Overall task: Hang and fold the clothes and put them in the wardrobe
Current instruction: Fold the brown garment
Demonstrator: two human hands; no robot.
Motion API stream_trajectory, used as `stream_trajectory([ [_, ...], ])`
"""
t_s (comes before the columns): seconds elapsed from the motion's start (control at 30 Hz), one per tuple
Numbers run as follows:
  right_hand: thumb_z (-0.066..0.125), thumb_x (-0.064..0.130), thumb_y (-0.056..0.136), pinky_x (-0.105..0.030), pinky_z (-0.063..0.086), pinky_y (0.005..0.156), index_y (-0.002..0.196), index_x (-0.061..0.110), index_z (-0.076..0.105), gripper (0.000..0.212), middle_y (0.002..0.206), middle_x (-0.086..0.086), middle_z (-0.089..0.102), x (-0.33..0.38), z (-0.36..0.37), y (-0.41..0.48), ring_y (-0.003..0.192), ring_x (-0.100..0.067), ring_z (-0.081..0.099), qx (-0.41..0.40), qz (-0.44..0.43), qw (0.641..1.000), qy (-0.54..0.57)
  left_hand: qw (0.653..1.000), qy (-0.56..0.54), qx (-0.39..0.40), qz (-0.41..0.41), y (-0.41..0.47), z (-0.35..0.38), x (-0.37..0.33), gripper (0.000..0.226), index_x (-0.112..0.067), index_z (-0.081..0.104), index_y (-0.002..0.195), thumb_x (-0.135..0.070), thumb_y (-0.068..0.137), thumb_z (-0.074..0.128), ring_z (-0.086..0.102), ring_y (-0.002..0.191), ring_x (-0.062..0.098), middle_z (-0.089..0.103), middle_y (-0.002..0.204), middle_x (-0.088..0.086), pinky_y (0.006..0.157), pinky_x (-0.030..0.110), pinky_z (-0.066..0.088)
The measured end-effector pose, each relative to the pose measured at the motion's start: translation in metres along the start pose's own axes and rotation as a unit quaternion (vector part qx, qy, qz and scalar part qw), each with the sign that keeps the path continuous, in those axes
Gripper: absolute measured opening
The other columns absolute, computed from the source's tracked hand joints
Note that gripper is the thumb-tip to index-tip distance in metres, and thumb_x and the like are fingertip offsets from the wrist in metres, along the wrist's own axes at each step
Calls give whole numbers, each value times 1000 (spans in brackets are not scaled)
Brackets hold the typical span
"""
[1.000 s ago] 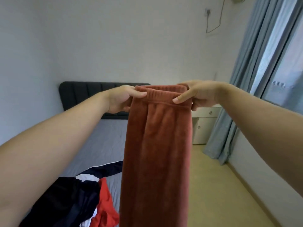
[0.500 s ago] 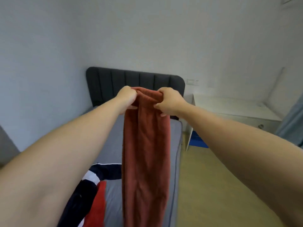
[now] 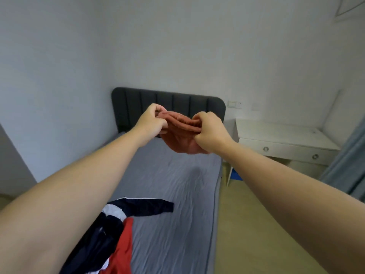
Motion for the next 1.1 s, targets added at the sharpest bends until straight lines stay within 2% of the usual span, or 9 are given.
stream_trajectory([
  [0.2, 61, 10, 84, -44, 52, 89, 119, 12, 59, 36, 121, -10, 45, -7, 135, -144, 105, -33, 55, 143, 72, 984, -82, 964, 213, 151, 55, -150, 7, 139, 59, -32, 61, 115, -1, 65, 66, 65, 89, 4, 68, 103, -7, 70, 17, 47],
  [0.27, 59, 8, 84, -45, 52, 80, 112, 9, 55, 28, 119, -12, 43, -13, 198, -206, 105, -38, 53, 195, 87, 972, -96, 946, 271, 164, 66, -205, 13, 202, 61, -21, 63, 124, 1, 67, 65, 62, 102, 16, 64, 112, 4, 85, 25, 47],
  [0.37, 60, 8, 85, -42, 43, 68, 108, 11, 47, 26, 118, -11, 41, -20, 285, -308, 104, -38, 54, 286, 118, 942, -129, 901, 363, 237, -27, -293, 17, 301, 76, -20, 50, 143, 11, 73, 55, 55, 115, 30, 50, 123, 12, 97, 38, 46],
  [0.5, 61, 8, 84, -45, 45, 84, 124, 12, 45, 43, 126, -9, 42, -5, 367, -440, 112, -35, 56, 405, 153, 889, -150, 825, 425, 353, -119, -419, 20, 389, 60, -20, 48, 142, -3, 86, 60, 56, 117, 33, 47, 127, 11, 97, 40, 48],
  [0.6, 62, 13, 85, -44, 45, 94, 129, 13, 44, 47, 131, -9, 46, 35, 401, -519, 118, -35, 54, 488, 116, 851, -155, 803, 429, 386, -149, -501, -4, 422, 43, -20, 54, 133, -17, 90, 62, 60, 114, 33, 53, 115, 5, 88, 38, 52],
  [0.7, 63, 13, 85, -43, 44, 97, 124, 13, 46, 43, 130, -11, 54, 95, 420, -588, 119, -33, 54, 574, 29, 804, -153, 783, 442, 398, -182, -582, -49, 431, 33, -28, 61, 117, -18, 86, 63, 58, 104, 27, 49, 110, 1, 75, 32, 42],
  [0.8, 64, 16, 83, -40, 43, 96, 124, 10, 48, 44, 129, -15, 57, 153, 434, -635, 119, -35, 53, 603, -22, 784, -144, 781, 414, 388, -259, -647, -96, 427, 20, -25, 70, 107, -20, 88, 66, 59, 104, 25, 56, 108, 2, 83, 32, 45],
  [0.97, 62, 22, 88, -37, 44, 83, 127, 9, 50, 43, 126, -10, 57, 239, 455, -705, 114, -34, 60, 668, -7, 740, -80, 746, 356, 397, -399, -739, -170, 421, 42, -20, 76, 106, 7, 77, 62, 70, 87, 22, 75, 96, 4, 76, 32, 57],
  [1.1, 59, 19, 89, -28, 51, 73, 120, 7, 61, 33, 111, -7, 64, 300, 464, -753, 96, -24, 65, 734, -65, 674, -48, 711, 332, 407, -468, -809, -222, 415, 43, -17, 77, 106, 10, 73, 71, 63, 78, 13, 71, 85, 1, 52, 9, 43],
])
Point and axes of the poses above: each hand's wrist, its own y-axis towards the middle knuckle, its own z-axis out of the palm, x = y × z, the point moved 7 cm from there along y, towards the middle knuckle
